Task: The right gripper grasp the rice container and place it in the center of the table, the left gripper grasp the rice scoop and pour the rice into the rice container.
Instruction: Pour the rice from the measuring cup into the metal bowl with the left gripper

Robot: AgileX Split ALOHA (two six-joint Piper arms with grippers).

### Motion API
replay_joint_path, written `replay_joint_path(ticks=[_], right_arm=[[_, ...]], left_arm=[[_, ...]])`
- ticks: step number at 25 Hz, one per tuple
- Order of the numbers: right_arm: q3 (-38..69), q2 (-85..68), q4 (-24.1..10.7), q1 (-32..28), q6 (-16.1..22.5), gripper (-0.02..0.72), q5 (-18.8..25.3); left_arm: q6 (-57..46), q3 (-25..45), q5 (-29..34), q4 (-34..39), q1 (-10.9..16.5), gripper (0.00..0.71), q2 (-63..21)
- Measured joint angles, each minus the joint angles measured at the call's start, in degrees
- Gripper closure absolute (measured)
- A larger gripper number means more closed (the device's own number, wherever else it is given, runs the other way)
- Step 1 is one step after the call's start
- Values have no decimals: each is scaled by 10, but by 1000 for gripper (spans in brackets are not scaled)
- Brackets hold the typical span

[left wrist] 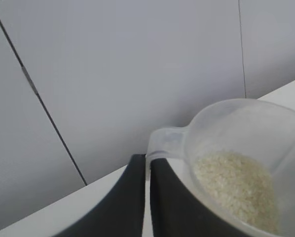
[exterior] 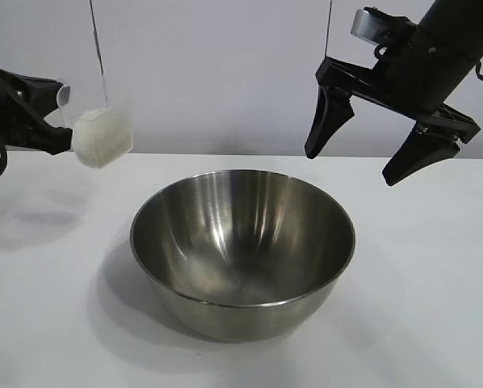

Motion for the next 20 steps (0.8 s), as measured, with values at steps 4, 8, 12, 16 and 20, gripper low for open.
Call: replay_joint_path(ticks=[4, 8, 12, 16, 20], right_arm=[[0, 0, 0, 0, 1, 42, -7], [0, 0, 0, 0, 1, 42, -8], [0, 0, 0, 0, 1, 42, -8], [0, 0, -5, 0, 1, 42, -8], [0, 0, -13, 0, 1, 42, -8]], left_arm=[[9, -21, 55, 16, -18, 697, -21], [37, -51, 117, 19, -65, 697, -25], [64, -80, 168, 21, -103, 698, -25], [76, -108, 203, 21, -124, 698, -25], [105, -131, 236, 27, -148, 698, -25]])
